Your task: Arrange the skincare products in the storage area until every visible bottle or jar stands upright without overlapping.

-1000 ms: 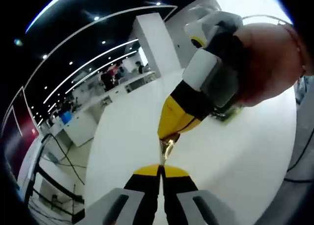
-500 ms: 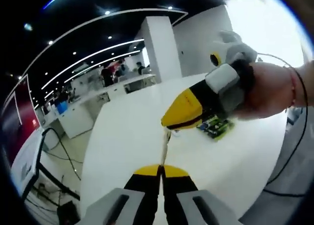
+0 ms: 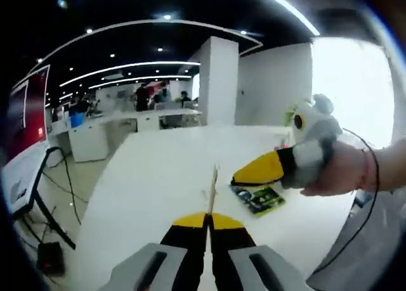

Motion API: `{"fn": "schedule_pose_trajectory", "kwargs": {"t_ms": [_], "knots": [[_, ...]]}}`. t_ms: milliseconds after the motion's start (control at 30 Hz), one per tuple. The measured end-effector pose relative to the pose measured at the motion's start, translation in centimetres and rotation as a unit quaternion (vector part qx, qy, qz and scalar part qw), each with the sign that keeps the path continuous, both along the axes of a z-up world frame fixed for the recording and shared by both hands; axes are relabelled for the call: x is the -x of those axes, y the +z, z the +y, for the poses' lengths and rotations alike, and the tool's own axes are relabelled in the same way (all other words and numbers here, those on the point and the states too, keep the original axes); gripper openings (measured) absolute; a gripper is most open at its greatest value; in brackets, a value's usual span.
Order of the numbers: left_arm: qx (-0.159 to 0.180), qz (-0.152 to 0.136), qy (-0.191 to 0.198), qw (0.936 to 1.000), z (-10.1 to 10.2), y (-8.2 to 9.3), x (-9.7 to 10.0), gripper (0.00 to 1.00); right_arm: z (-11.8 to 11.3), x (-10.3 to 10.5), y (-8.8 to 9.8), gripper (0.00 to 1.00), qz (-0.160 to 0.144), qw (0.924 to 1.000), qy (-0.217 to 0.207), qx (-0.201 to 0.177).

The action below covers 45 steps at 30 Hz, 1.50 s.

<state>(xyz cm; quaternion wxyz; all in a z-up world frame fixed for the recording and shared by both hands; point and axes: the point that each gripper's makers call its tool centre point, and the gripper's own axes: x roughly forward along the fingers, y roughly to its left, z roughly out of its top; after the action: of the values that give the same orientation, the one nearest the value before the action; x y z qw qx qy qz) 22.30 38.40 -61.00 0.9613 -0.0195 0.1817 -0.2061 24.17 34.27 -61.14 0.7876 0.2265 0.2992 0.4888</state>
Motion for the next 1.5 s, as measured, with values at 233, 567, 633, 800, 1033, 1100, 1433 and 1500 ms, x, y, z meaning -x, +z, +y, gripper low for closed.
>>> {"fn": "schedule_pose_trajectory", "kwargs": {"t_ms": [233,567,633,800,1033,1100,1433,1500], "knots": [[0.079,0.009,-0.049,0.9956,-1.8,1.1,0.2,0.01,-0.2,-0.1,-0.2,0.30,-0.035,0.9993,0.008,0.010],[0.256,0.078,-0.142,0.9531,-3.1,1.5,1.6,0.01,-0.6,0.6,2.0,0.38,-0.066,0.9966,0.035,-0.035],[0.239,0.091,-0.148,0.9553,-3.5,0.7,1.6,0.01,-0.9,0.7,2.3,0.24,-0.068,0.9962,0.037,-0.040],[0.225,0.114,-0.155,0.9550,-4.6,-0.7,1.1,0.01,-2.3,0.1,1.1,0.08,-0.066,0.9977,0.013,-0.009],[0.166,0.131,-0.100,0.9722,-4.8,-3.5,-1.4,0.03,-3.9,-0.3,-0.4,0.03,-0.035,0.9992,-0.015,0.010],[0.136,0.136,-0.108,0.9754,-5.3,-4.5,-1.8,0.03,-4.3,-0.6,-1.6,0.03,-0.033,0.9984,-0.024,0.039],[0.054,0.170,-0.117,0.9769,-7.0,-9.2,-6.0,0.11,-6.6,-4.7,-6.6,0.02,0.036,0.9884,-0.108,0.100],[0.055,0.188,-0.114,0.9741,-7.2,-10.0,-6.7,0.11,-6.9,-5.1,-7.5,0.02,0.045,0.9858,-0.115,0.114]]}}
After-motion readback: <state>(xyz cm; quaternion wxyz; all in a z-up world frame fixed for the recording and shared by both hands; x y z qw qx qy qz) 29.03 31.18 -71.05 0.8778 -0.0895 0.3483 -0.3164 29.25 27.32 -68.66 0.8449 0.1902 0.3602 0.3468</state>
